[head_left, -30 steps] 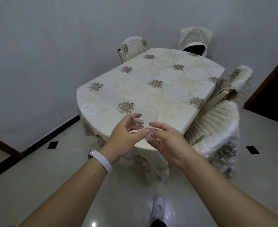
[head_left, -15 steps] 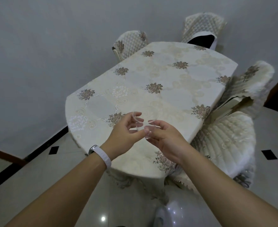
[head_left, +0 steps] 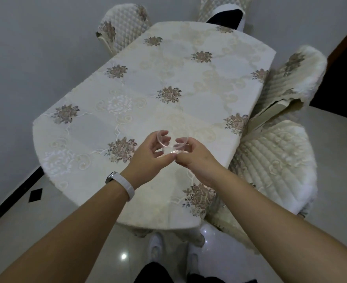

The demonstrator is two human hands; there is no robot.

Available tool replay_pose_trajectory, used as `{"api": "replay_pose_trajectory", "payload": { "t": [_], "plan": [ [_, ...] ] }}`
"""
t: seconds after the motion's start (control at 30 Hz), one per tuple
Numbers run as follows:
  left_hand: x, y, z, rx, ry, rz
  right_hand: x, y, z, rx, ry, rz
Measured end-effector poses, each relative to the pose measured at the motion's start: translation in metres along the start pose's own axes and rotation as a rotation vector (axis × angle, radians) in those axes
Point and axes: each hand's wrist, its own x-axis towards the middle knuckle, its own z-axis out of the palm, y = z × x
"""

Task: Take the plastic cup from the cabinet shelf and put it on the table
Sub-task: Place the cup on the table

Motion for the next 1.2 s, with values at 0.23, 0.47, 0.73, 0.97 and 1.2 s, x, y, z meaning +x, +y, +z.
{"api": "replay_pose_trajectory", "payload": {
  "t": [0.23,0.47,0.73,0.97,1.2],
  "plan": [
    [0.028,-0.052,-0.015,-0.001,-0.129,-0.084,0.035,0.029,0.008,-0.279,0.059,0.016],
    [0.046,-0.100,-0.025,0.029,-0.179,-0.139,0.063,0.063,0.015,-0.521,0.070,-0.044],
    [0.052,-0.134,-0.026,0.022,-0.147,-0.158,0.078,0.092,0.014,-0.739,0.076,-0.160],
    [0.051,-0.150,-0.022,0.018,-0.114,-0.169,0.089,0.118,0.015,-0.809,0.093,-0.206],
    [0.045,-0.158,-0.015,0.020,-0.075,-0.151,0.095,0.133,0.012,-0.881,0.123,-0.266]
  ]
}}
